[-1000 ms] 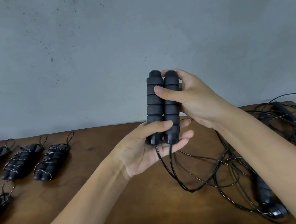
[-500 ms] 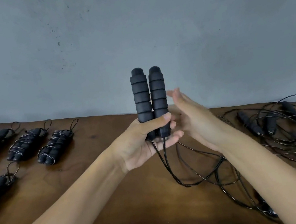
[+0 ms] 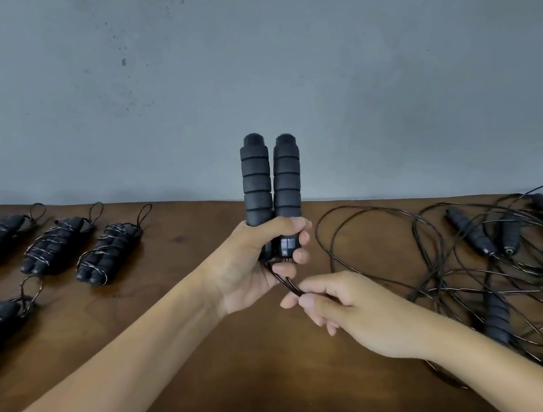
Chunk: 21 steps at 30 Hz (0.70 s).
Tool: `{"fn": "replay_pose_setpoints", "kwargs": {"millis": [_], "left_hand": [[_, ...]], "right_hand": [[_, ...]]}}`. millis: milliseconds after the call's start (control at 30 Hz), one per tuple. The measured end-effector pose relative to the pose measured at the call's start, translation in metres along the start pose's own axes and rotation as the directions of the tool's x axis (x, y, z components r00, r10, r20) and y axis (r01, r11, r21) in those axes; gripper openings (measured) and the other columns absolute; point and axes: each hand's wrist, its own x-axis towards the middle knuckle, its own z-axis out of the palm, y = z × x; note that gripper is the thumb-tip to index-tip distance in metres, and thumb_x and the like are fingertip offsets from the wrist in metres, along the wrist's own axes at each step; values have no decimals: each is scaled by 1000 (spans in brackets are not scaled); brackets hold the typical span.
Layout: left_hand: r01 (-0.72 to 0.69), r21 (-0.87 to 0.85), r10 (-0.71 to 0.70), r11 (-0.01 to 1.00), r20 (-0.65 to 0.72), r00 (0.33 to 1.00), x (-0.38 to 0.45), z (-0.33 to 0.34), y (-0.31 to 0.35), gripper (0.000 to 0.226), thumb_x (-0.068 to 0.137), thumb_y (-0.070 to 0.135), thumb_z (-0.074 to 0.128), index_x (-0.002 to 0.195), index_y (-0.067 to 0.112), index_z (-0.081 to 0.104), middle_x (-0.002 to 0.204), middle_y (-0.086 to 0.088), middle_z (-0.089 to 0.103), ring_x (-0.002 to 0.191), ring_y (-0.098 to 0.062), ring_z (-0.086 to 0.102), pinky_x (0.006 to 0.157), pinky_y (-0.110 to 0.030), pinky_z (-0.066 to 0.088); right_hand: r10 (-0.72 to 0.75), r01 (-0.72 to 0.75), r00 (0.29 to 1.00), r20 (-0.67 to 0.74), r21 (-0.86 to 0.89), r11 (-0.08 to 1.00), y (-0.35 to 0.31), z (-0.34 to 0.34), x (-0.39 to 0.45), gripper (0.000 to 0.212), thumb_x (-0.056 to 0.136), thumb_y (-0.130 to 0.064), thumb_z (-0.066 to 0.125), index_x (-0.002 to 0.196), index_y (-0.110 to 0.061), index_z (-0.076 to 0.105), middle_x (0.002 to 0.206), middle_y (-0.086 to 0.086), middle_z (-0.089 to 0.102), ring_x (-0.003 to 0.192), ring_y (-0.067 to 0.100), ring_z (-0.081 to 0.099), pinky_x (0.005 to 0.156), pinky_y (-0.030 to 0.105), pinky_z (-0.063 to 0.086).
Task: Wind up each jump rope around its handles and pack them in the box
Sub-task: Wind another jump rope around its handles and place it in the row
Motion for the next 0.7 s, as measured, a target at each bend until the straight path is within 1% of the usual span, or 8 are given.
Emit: {"fn": "replay_pose_setpoints", "kwargs": {"millis": [67,133,200,333,400,500,567,700], "left_hand": [[22,41,-21,999,-21,1000,-2,-5,2,18,88,11,71,102,4,62,82,-6,56,64,-16,50,47,-19,28],[42,81,-39,996,-39,998,-5,-10,5,15,90,9,71,101,3,62,80,-6,55,63,-16,49,47,-20,25],[68,106,-62,992,-62,996,-8,-13,8,17,87,11,70,99,3,62,78,-6,55,61,-16,49,47,-20,25],[128,164,-120,978,-56,991,-11,-22,10,18,89,14,75,99,5,63,80,-5,56,62,-15,49,47,-18,27],[149,208,-143,967,-44,989,-12,-28,11,20,89,16,79,100,7,64,82,-5,57,63,-15,50,47,-18,28],[171,242,-167,955,-37,985,-15,-32,11,28,87,16,81,106,7,62,83,-5,57,65,-16,50,48,-18,29],[192,230,-188,954,-39,981,-14,-35,12,30,86,15,81,107,7,61,84,-5,57,66,-16,51,49,-17,31],[208,394,-211,895,-35,977,-11,-37,12,18,94,11,76,107,6,64,87,-5,59,70,-14,54,51,-15,39]], "right_hand": [[46,-45,999,12,-57,997,2,-8,-5,26,107,-39,47,103,-43,72,71,-14,54,61,5,54,74,29,53],[77,-78,997,-9,-108,991,2,-21,-8,23,103,-40,53,101,-37,75,71,-10,56,57,-1,50,64,19,44],[81,-86,996,-36,-158,984,0,-33,-11,21,100,-41,57,95,-35,76,74,-6,60,62,-1,55,65,16,44],[96,-106,994,-51,-269,957,0,-50,-15,20,98,-41,61,83,-34,72,79,-14,67,79,4,63,79,24,51],[106,-134,990,-99,-351,927,3,-59,-16,29,93,-50,65,73,-29,68,75,-11,65,72,3,60,72,25,50],[89,-172,973,-212,-414,894,5,-72,-16,51,81,-67,65,67,-18,62,70,-1,59,60,6,49,61,25,38],[39,-140,972,-232,-439,888,3,-76,-15,48,84,-63,64,71,-18,63,72,-1,60,64,9,54,63,30,43],[-34,-68,980,-196,-491,869,-7,-78,-12,25,97,-42,57,88,-23,71,88,-7,66,86,11,60,78,33,48]]}}
